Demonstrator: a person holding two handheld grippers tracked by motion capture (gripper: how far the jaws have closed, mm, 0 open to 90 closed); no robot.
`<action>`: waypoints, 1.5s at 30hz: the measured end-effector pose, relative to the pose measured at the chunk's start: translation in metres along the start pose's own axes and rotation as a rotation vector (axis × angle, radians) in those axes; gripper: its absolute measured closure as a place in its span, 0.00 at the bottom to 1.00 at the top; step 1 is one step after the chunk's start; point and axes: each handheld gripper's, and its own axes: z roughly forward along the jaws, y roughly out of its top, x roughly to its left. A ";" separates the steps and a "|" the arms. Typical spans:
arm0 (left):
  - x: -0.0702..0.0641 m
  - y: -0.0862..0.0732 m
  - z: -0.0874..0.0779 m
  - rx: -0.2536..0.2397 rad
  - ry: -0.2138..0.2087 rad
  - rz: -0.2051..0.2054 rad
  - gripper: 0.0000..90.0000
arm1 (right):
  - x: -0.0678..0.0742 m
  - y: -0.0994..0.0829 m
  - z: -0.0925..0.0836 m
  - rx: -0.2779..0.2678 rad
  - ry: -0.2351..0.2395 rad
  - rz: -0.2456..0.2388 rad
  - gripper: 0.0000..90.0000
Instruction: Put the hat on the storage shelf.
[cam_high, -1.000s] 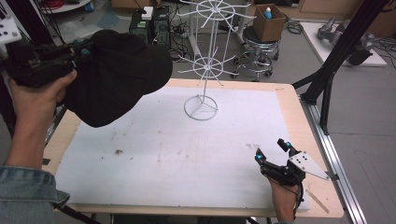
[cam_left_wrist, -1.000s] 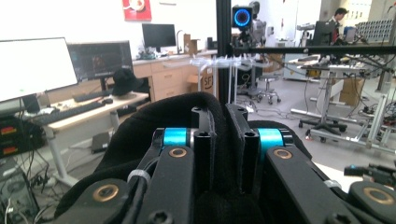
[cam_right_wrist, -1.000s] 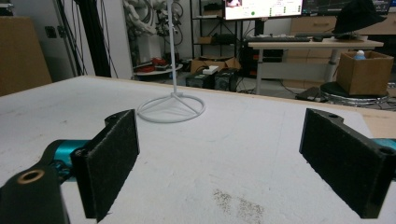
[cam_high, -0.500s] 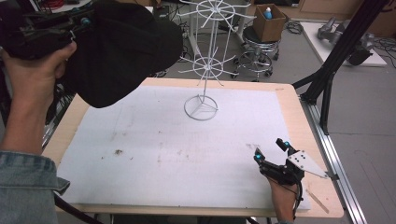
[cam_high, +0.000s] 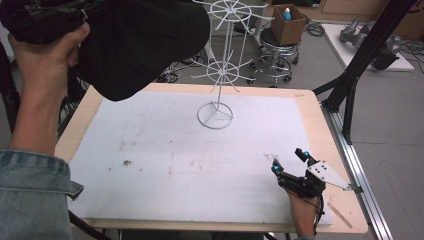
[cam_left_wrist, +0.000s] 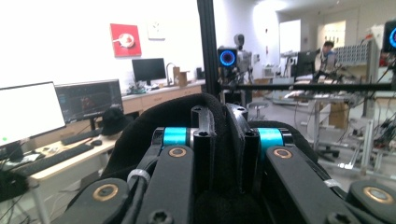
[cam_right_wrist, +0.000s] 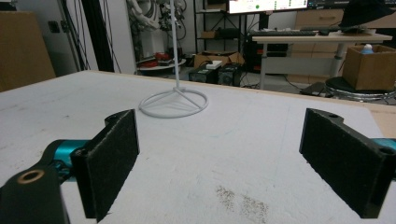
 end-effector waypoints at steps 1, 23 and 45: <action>0.000 0.000 0.002 0.002 -0.002 0.001 0.91 | 0.000 0.000 0.000 0.000 -0.001 0.000 0.12; 0.005 -0.003 0.049 0.005 0.002 -0.014 0.90 | -0.002 -0.001 0.000 0.010 0.002 0.018 0.12; 0.014 -0.030 0.092 -0.014 -0.013 -0.069 0.90 | -0.006 -0.002 -0.003 0.001 -0.010 0.027 0.12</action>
